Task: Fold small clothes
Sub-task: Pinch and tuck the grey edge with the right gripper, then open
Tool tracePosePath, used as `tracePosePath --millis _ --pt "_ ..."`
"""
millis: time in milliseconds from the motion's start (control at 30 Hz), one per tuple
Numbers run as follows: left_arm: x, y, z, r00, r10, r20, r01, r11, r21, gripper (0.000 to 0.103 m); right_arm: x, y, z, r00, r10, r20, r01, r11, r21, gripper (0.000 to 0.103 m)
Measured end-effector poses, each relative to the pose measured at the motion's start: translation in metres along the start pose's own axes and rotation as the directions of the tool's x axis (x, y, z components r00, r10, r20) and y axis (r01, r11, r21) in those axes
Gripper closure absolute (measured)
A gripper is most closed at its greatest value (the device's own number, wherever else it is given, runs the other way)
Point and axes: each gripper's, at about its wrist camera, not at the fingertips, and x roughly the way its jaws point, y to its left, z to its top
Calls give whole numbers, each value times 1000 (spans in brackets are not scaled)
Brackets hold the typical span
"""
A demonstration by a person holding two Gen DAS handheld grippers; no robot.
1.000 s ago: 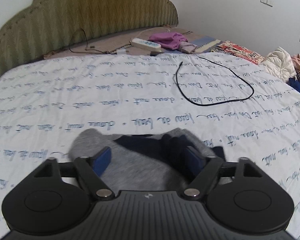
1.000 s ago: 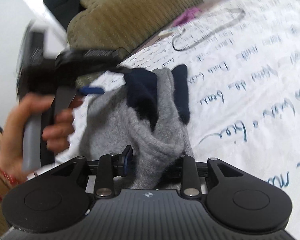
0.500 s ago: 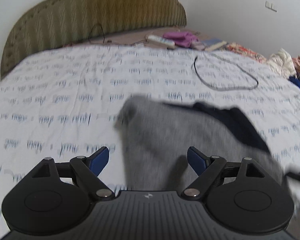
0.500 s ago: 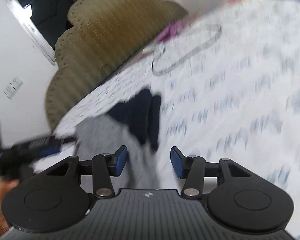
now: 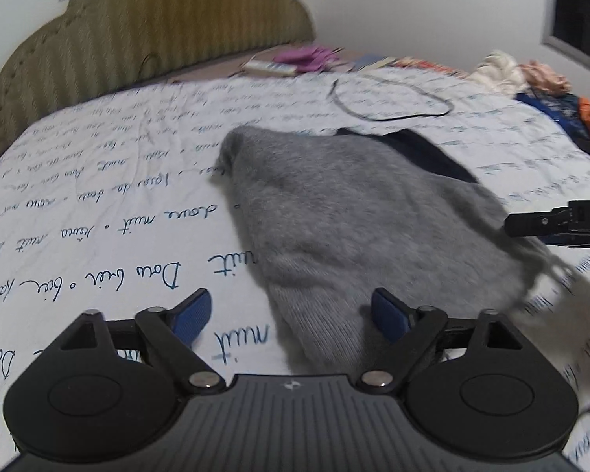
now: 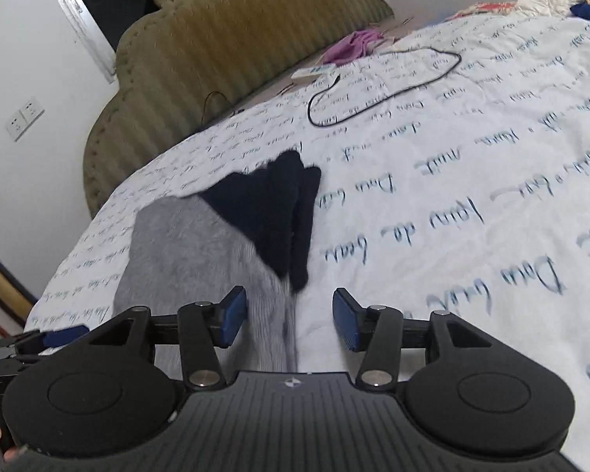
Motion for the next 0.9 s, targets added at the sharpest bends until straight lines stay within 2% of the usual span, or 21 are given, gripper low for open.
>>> tracePosePath --millis 167,233,300,333,367,500,600,700,800,900 --pt "-26 -11 -21 996 -71 44 66 992 111 11 -18 -15 -12 994 101 -46 -94 987 128 49" --pt "-33 -18 -29 995 -80 52 70 984 165 11 -19 -16 -15 988 143 -60 -133 979 155 52" --pt "-33 -25 -33 997 -49 57 36 976 216 11 -18 -14 -16 986 154 -65 -142 977 161 65" --pt "-31 -28 -33 998 -21 64 6 973 230 11 -18 -13 -15 988 143 -63 -132 979 158 77" --pt "-28 -29 -32 998 3 68 -18 972 233 11 -17 -12 -15 990 132 -56 -122 980 157 85" --pt "-19 -24 -27 994 77 81 -91 978 186 11 -17 -13 -13 988 154 -31 -146 972 186 89" --pt "-22 -13 -25 980 149 128 -164 979 120 10 -18 -13 -11 985 171 -19 -163 966 202 91" --pt "-27 5 -23 970 200 136 -206 978 33 10 -19 -8 -11 972 236 -19 -227 952 207 91" --pt "-22 16 -27 980 183 79 -183 983 -5 10 -13 1 -15 982 180 -59 -171 975 140 91" --pt "-22 8 -35 985 164 46 -165 985 43 10 -9 1 -22 991 98 -86 -91 993 78 91"
